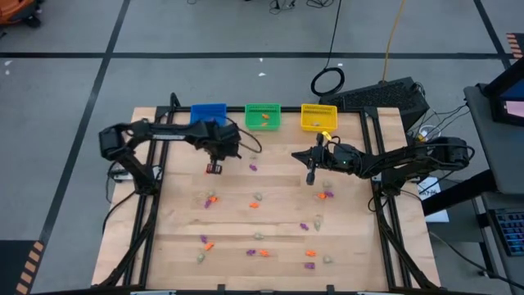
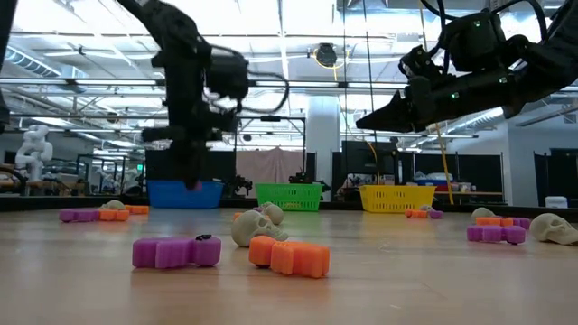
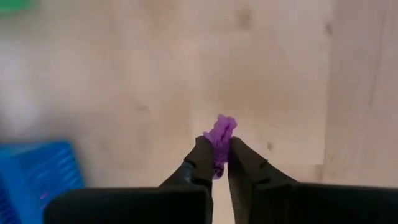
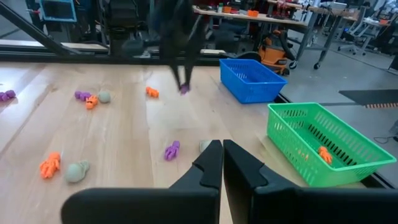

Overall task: Sort Halloween decoration
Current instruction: Put the purple skeleton toy into the blue basket

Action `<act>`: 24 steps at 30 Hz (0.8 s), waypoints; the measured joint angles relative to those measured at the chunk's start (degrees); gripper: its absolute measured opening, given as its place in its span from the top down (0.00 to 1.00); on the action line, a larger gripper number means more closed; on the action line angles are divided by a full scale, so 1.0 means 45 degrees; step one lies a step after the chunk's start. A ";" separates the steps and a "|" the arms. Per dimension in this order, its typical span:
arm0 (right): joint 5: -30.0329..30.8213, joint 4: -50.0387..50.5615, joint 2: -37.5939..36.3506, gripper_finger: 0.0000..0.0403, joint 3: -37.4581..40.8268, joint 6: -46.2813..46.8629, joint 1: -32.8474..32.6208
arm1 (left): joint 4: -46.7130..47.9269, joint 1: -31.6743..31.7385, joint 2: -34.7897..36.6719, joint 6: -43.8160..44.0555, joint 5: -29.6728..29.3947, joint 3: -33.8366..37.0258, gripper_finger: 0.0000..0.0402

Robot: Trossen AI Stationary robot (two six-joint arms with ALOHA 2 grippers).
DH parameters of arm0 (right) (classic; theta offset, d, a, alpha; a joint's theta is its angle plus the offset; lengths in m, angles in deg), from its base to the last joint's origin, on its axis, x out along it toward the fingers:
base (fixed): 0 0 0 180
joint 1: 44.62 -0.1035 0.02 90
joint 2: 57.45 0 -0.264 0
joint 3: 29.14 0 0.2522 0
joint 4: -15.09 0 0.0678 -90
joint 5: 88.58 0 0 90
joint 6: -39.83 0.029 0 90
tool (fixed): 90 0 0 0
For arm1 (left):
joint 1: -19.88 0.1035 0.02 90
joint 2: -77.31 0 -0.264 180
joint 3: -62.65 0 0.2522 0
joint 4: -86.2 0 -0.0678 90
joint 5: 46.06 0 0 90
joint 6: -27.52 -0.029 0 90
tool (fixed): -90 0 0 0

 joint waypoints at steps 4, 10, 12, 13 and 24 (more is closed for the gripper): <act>0.0000 -0.0005 0.0000 1.00 0.0000 0.0002 0.0000 | 0.0263 0.1042 0.0875 0.1443 -0.0738 -0.0810 0.96; 0.0000 -0.0135 0.0000 1.00 0.0005 0.0140 0.0000 | 0.0185 0.4197 0.0970 0.2088 -0.1022 -0.1746 0.96; 0.0000 -0.0171 0.0000 1.00 0.0002 0.0281 0.0000 | -0.0087 0.5175 0.0688 0.1882 -0.0992 -0.1869 0.96; -0.0001 -0.0171 0.0000 1.00 0.0005 0.0329 0.0000 | -0.0136 0.5615 0.0488 0.1830 -0.0928 -0.1907 0.96; 0.0000 -0.0350 0.0005 1.00 0.0005 0.0342 0.0000 | -0.0406 0.7664 -0.2223 0.1900 -0.0447 -0.2034 0.96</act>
